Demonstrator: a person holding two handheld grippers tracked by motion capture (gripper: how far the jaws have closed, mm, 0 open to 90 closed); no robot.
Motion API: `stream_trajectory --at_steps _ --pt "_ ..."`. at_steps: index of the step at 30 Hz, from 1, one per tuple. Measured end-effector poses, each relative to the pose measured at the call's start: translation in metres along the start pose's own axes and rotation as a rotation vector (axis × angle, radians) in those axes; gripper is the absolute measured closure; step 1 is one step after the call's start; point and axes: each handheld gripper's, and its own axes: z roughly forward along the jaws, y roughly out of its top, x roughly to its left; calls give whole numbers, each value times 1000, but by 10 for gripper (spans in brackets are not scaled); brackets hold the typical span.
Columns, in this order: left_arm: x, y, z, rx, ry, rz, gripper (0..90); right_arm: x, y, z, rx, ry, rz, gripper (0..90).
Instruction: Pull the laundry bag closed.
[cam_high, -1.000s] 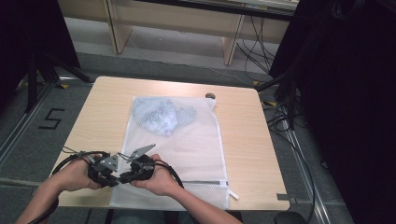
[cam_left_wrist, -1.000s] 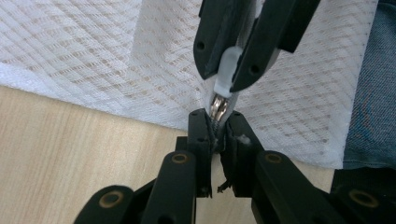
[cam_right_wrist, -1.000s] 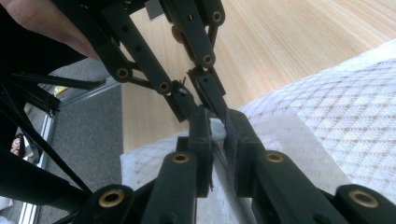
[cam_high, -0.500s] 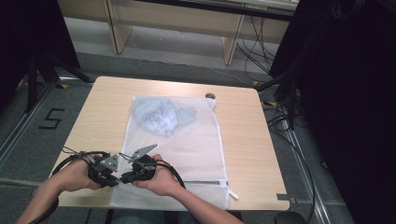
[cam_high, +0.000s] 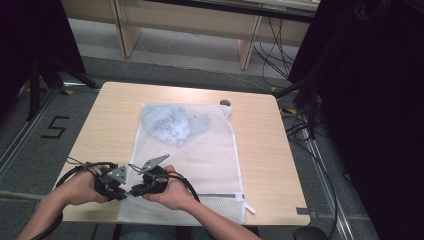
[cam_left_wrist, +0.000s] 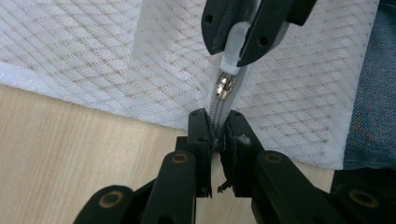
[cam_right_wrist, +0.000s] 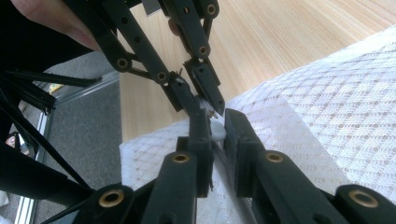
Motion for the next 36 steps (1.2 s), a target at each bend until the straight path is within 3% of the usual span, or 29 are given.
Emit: stream_trajectory --at_steps 1,5,8,12,14,15,17,19,20,22,23,24,29,30,32,33,36 --pt "1 0 -1 17 1 19 819 0 0 0 0 3 2 825" --pt "0 0 0 -2 -2 -5 819 -1 0 -1 -1 -4 -7 825" --pt "1 0 -1 15 4 17 819 -1 0 -2 4 -6 2 825" --pt "-2 -1 0 -5 -7 -29 819 0 0 -2 1 -3 8 825" --pt "0 -1 -1 5 -11 -19 819 0 0 -2 1 -1 19 825" --pt "-1 -1 0 4 -12 -18 819 -3 0 -2 -10 2 -18 825" --pt "-2 -1 1 -28 -16 -46 819 0 -1 -2 -2 3 18 825" --pt "0 -2 0 -10 -9 -17 818 -2 -1 -2 -2 4 18 825" --pt "0 -1 0 -7 -10 -15 819 -3 -1 -2 -7 6 6 825" --pt "1 -1 0 -5 -12 -15 819 -2 -2 -1 -11 14 32 825" --pt "1 -1 0 -4 -11 -12 819 -4 -1 -1 -16 17 2 824" --pt "0 -1 0 -4 -11 -21 819 -3 -1 -1 -14 17 9 825" --pt "1 -2 -1 -4 2 8 819 -3 0 -2 -3 6 17 824" --pt "0 -3 -1 -2 -4 -7 819 -1 -1 -2 -5 6 28 825" --pt "3 -2 -2 15 -7 32 820 -2 0 -2 -4 1 6 825" --pt "1 -3 -1 -9 -10 -3 820 -2 -1 -2 -3 2 10 825" --pt "1 -3 -2 -1 -13 0 821 0 -1 -3 3 -1 21 825"
